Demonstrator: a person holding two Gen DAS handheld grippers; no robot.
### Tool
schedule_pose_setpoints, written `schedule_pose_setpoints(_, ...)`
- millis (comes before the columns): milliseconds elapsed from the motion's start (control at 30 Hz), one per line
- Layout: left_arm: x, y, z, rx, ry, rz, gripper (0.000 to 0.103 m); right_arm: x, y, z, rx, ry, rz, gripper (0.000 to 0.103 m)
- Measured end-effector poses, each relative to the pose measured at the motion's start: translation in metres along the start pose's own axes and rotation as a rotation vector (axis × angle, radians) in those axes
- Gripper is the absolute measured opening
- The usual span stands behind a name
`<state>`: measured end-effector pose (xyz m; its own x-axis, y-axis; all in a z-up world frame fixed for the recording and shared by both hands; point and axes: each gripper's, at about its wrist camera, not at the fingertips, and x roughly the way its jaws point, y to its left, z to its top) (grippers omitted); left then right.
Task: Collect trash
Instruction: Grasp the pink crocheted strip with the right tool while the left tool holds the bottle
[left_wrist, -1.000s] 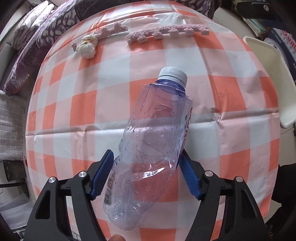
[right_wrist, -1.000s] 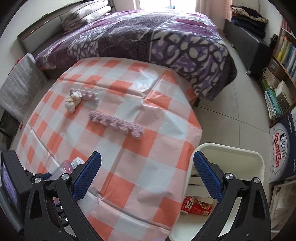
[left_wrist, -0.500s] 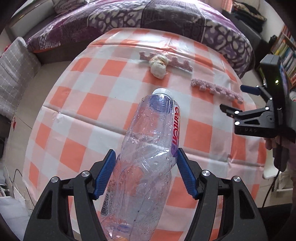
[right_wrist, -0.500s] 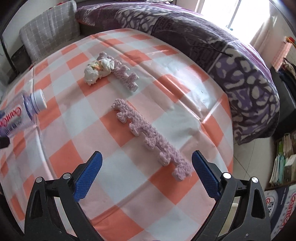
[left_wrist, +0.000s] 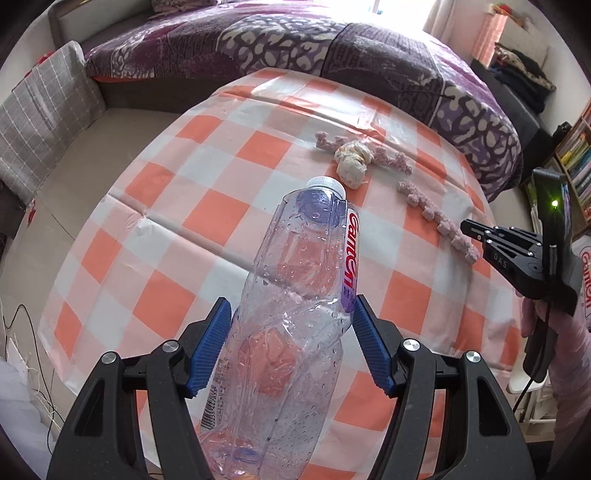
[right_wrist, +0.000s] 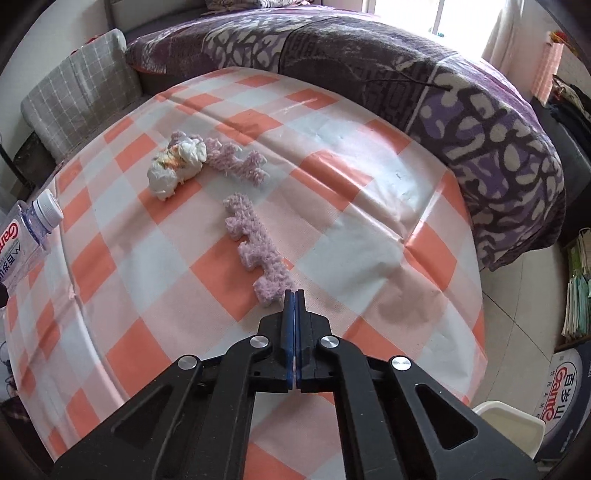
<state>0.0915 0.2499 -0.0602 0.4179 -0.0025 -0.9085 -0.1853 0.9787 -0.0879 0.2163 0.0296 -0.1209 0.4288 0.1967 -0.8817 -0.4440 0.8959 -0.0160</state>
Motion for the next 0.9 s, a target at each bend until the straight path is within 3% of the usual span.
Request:
schedule_pose_setpoints(167,-0.013,-0.001,0.002,-0.014,-0.029,-0.022,0.066,-0.017,0.002,0.003,0.012,-0.007,-0.003,0.004)
schedule_pose_setpoints(200,-0.014,-0.002,0.001,-0.015,-0.028,-0.026,0.066,-0.017,0.004,0.003,-0.006,-0.008,-0.022,0.011)
schedule_pose_setpoints(267,-0.016,-0.003,0.0,-0.014,-0.027,-0.032,0.066,-0.014,0.005,0.002,-0.024,-0.004,-0.025,0.05)
schedule_pose_setpoints(300,-0.016,-0.003,-0.001,-0.011,-0.028,-0.033,0.066,-0.011,0.004,0.0,-0.029,-0.001,-0.03,0.052)
schedule_pose_setpoints(600,-0.007,0.003,-0.001,-0.027,-0.007,-0.015,0.066,0.029,0.008,-0.004,-0.054,0.035,-0.004,0.051)
schedule_pose_setpoints(633,-0.006,0.002,-0.002,-0.027,-0.004,-0.013,0.066,0.03,0.007,-0.002,-0.041,0.028,0.01,0.048)
schedule_pose_setpoints(667,-0.004,0.002,-0.002,-0.024,-0.002,-0.01,0.066,0.031,0.007,-0.002,-0.031,0.025,0.023,0.027)
schedule_pose_setpoints(700,-0.002,0.0,-0.002,-0.021,0.001,-0.006,0.066,0.031,0.007,-0.001,-0.026,0.018,0.036,0.023)
schedule_pose_setpoints(900,-0.006,0.001,-0.002,-0.038,-0.026,0.006,0.066,0.016,0.02,0.0,-0.029,-0.023,0.01,0.021)
